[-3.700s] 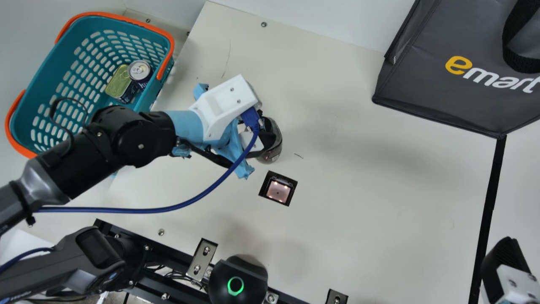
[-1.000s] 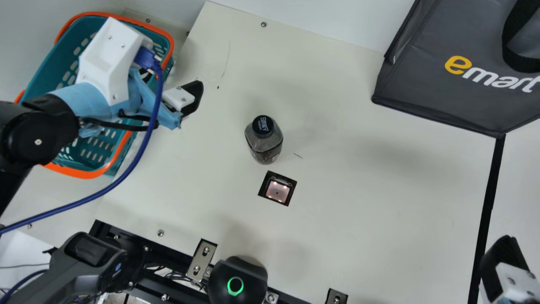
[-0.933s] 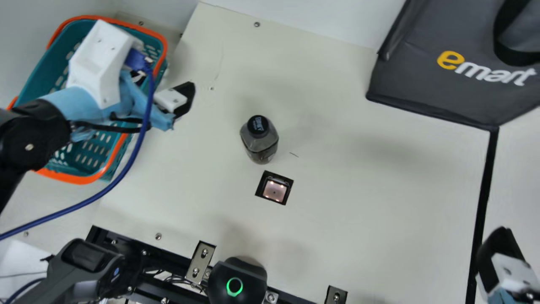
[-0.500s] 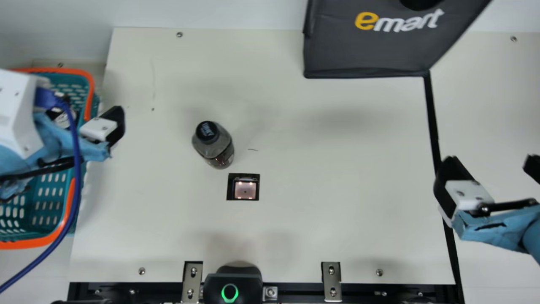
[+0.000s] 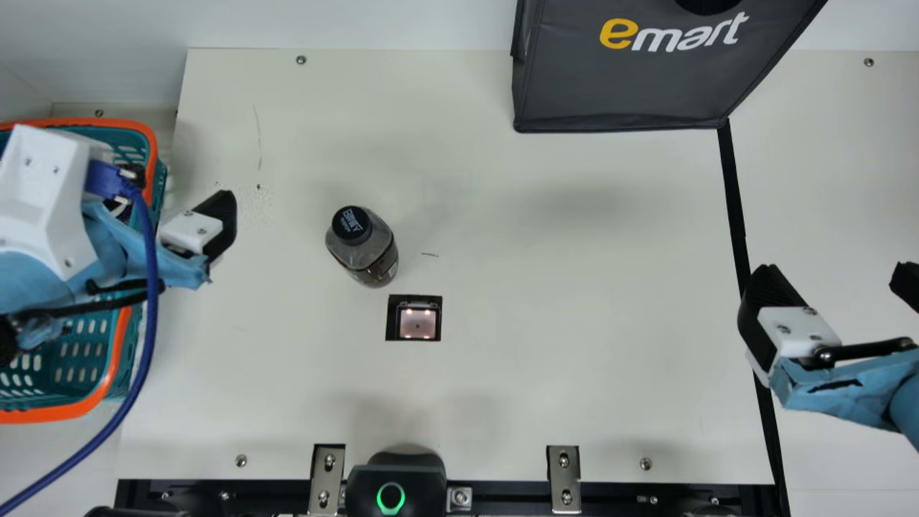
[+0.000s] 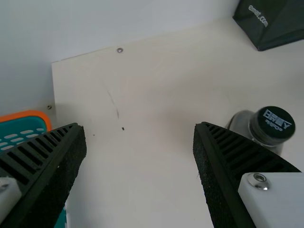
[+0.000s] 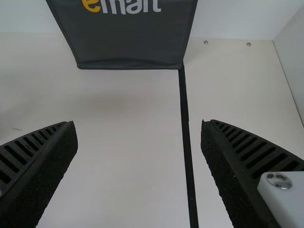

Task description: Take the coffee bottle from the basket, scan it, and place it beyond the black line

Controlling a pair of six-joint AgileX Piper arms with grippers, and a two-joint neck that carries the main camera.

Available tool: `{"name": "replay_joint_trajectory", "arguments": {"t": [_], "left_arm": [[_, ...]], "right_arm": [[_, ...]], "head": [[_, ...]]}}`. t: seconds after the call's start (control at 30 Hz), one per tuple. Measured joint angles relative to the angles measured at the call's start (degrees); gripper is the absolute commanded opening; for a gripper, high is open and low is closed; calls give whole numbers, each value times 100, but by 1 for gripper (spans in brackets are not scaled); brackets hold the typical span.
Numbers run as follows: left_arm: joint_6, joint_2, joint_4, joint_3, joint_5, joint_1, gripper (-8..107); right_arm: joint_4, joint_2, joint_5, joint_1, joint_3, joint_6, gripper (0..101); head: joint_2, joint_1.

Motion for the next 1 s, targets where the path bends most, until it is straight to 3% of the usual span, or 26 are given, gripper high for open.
{"name": "replay_joint_trajectory", "arguments": {"t": [0.23, 1.0], "left_arm": [[-490, -55, 394, 9, 101, -520, 90], [-2482, 649, 1790, -755, 715, -2497, 90]], "right_arm": [[0, 0, 0, 0, 0, 0, 91], [0, 0, 0, 0, 0, 0, 91]], "head": [[0, 9], [0, 0]]}}
